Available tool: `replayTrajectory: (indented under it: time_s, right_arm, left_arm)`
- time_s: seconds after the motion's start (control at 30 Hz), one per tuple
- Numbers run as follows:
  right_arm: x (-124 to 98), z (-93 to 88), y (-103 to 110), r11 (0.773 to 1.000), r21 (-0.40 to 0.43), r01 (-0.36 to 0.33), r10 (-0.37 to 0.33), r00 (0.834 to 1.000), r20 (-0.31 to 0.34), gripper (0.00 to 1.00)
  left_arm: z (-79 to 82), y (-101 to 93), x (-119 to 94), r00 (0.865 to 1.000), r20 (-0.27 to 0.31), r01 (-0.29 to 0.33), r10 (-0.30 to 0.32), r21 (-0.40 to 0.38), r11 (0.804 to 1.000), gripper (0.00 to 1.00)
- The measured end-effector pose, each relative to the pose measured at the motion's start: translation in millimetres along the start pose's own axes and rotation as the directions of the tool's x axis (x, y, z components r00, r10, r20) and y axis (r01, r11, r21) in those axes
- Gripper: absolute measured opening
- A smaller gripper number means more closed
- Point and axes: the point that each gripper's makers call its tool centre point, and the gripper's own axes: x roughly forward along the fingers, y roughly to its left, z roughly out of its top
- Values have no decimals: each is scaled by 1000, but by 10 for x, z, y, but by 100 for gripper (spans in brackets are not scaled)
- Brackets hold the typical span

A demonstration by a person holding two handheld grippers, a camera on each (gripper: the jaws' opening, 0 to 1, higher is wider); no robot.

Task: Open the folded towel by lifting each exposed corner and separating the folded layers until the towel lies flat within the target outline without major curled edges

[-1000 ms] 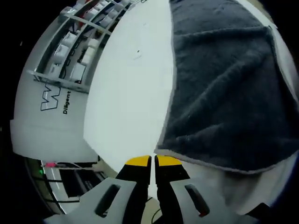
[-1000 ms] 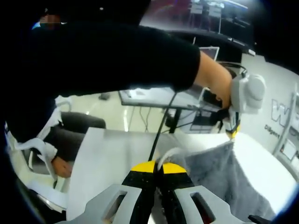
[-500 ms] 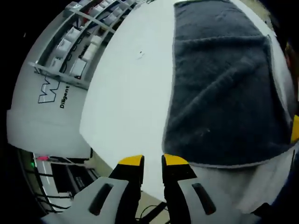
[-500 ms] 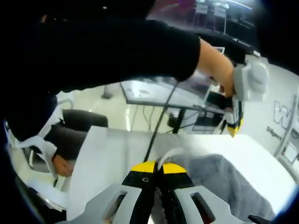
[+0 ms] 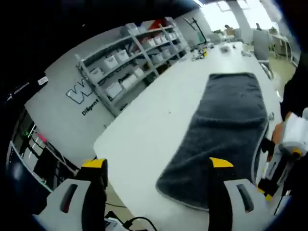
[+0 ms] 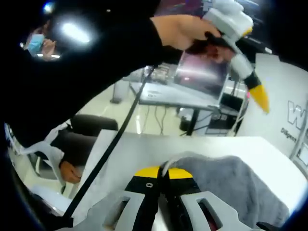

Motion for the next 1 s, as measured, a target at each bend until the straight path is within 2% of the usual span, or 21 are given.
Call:
replayTrajectory:
  time_s: [0.03,0.1,0.17,0.23,0.3,0.33,0.4,0.53,0.6,0.77,0.87,1.0]
  right_arm:
    - [7,-5,23,1000,-6,-8,8,1000,0,7]
    - [24,-4,102,999,-23,-39,39,999,4,18]
    - [32,41,168,998,-32,-62,63,998,26,26]
    - [31,100,202,997,-39,-70,72,996,52,43]
    - [13,237,291,994,-43,-96,100,988,117,62]
    - [-9,277,357,991,-45,-125,130,982,134,67]
    - [-79,303,362,992,-26,-126,129,982,137,68]
    - [-291,422,144,999,3,-40,38,984,176,71]
    - [-399,489,89,1000,11,-28,26,982,188,73]
    - [-513,569,107,999,-36,-15,22,983,183,73]
    - [-609,666,33,999,-45,15,-5,979,202,74]
    - [-854,773,-212,995,-41,92,-81,972,221,85]
  left_arm:
    - [51,29,-34,1000,23,-10,11,-25,1000,100]
    - [138,58,-119,998,51,-32,35,-56,998,100]
    - [175,104,-175,997,63,-42,45,-54,998,100]
    - [203,111,-207,996,74,-50,53,-47,998,100]
    - [228,113,-218,995,85,-51,55,-42,998,100]
    - [234,107,-220,995,90,-48,52,-43,998,100]
    - [248,59,-255,994,98,-46,50,-39,998,100]
    - [298,-27,-350,990,129,-54,58,-31,998,100]
    - [305,-54,-383,988,140,-54,59,-39,998,100]
    - [306,-63,-452,987,135,-84,88,-35,996,100]
    - [387,-54,-531,982,160,-97,105,-54,994,100]
    - [523,-69,-625,971,208,-97,114,-92,991,100]
